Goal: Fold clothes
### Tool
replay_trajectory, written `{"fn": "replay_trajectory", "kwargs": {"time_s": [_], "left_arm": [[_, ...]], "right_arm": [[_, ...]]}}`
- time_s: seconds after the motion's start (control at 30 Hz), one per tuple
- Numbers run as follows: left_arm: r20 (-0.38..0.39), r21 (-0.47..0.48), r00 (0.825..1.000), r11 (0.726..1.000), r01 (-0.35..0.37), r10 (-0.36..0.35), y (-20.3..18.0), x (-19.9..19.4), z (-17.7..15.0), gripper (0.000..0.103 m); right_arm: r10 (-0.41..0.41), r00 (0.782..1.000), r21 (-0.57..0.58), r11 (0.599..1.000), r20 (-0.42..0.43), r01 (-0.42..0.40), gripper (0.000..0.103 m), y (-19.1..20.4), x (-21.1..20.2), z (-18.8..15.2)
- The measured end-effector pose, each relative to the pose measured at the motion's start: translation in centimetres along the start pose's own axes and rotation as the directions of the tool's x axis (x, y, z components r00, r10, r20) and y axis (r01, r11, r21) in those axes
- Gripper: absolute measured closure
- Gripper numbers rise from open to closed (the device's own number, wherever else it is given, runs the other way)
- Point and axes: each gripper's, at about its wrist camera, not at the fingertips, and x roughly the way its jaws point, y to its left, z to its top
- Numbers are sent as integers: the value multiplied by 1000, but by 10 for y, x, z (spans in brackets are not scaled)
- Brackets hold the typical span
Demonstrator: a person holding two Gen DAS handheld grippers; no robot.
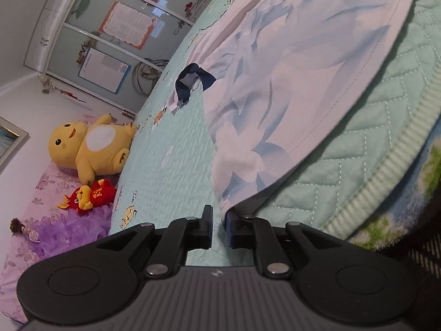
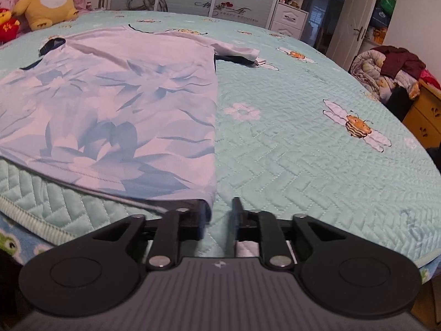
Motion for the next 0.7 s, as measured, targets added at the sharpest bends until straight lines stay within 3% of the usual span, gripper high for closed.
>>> {"fn": "replay_trajectory", "kwargs": {"time_s": [0.03, 0.1, 0.17, 0.7], "left_arm": [[1, -4, 1000, 1000, -1, 1, 1, -1, 0, 86], [6, -12, 1000, 1000, -21, 21, 2, -4, -2, 70], [15, -17, 999, 999, -44, 45, 3, -6, -3, 61], [105, 57, 995, 998, -9, 3, -18, -34, 16, 56]], "right_arm": [[6, 1000, -20, 1000, 11, -5, 74, 4, -2, 0], [18, 999, -59, 998, 32, -16, 74, 11, -6, 1], [31, 998, -99, 995, 53, -25, 74, 18, -10, 2], [93, 986, -356, 934, 138, -38, 62, 69, -25, 5]]}}
